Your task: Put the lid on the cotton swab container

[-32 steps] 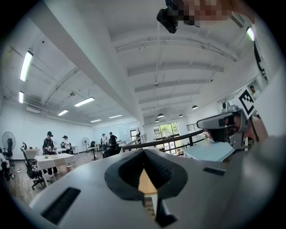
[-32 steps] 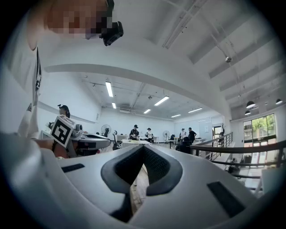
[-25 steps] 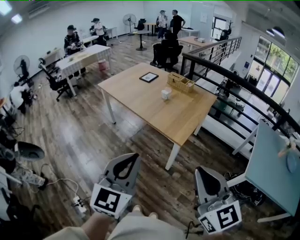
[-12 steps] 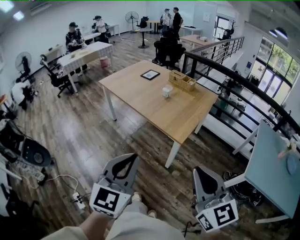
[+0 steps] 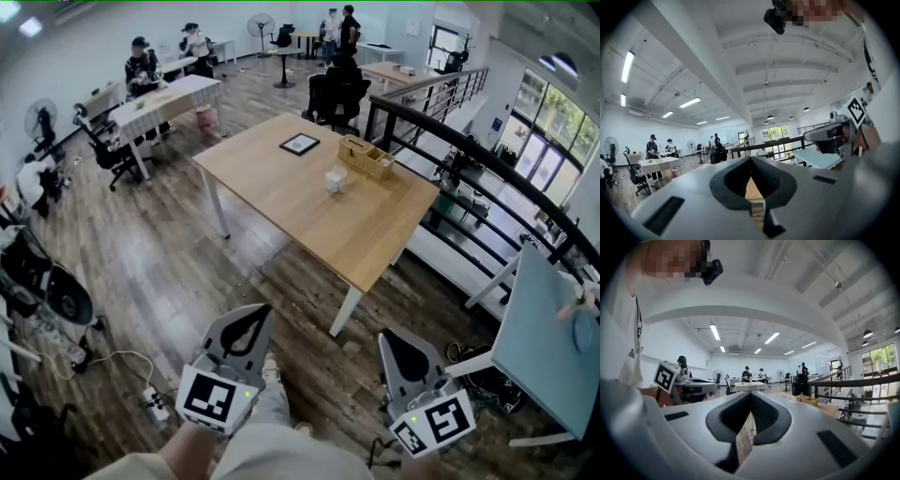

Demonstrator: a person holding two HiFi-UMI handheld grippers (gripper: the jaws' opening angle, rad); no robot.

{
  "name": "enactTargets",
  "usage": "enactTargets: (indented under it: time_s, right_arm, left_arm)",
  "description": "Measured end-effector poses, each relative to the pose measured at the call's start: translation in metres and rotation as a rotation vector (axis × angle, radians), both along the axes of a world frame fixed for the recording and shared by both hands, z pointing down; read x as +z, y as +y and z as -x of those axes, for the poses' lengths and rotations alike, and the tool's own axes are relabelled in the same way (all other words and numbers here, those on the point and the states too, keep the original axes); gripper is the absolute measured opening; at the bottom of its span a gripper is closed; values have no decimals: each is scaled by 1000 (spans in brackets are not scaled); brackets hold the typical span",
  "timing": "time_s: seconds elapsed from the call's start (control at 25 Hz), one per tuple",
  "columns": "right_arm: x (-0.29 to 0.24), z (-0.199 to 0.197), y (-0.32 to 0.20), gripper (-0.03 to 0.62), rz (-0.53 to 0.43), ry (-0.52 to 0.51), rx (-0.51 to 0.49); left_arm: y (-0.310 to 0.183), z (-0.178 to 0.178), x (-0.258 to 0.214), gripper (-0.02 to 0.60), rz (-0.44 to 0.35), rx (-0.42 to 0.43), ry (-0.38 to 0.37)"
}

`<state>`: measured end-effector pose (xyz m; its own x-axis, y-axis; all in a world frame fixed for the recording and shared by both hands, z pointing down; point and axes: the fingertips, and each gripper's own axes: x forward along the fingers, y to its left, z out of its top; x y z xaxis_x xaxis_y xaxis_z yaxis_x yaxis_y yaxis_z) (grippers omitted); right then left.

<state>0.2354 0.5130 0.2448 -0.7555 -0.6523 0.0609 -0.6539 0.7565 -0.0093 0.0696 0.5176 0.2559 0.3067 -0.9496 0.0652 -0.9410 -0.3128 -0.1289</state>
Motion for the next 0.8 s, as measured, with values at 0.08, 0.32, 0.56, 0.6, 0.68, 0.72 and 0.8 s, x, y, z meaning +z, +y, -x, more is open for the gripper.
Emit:
enactTargets:
  time_s: [0.08,0.32,0.56,0.6,0.68,0.72,0.8]
  right_arm:
    - [4,10,-20,26,-3,2,-1]
    - [18,50,-97,26,10,41,6]
    - [28,101,-179,26,48,69,31]
    - [27,111,-192,26,51,70,34]
    - [26,130,-214,25,55,73,39]
    - [25,139,-224,26,54,75,43]
    - [23,157,-246,26,48,77,58]
  left_arm:
    - [-19,9,5,22,5,2,-2]
    - [-95,44,11,23,27,44,76]
    - [-177,92,6,23,30,75,54]
    - [-190,102,6,23,33,77,52]
    - [-213,120,4,23,33,82,40]
    - [-223,129,4,23,32,83,33]
    - [-245,147,4,23,30,89,21]
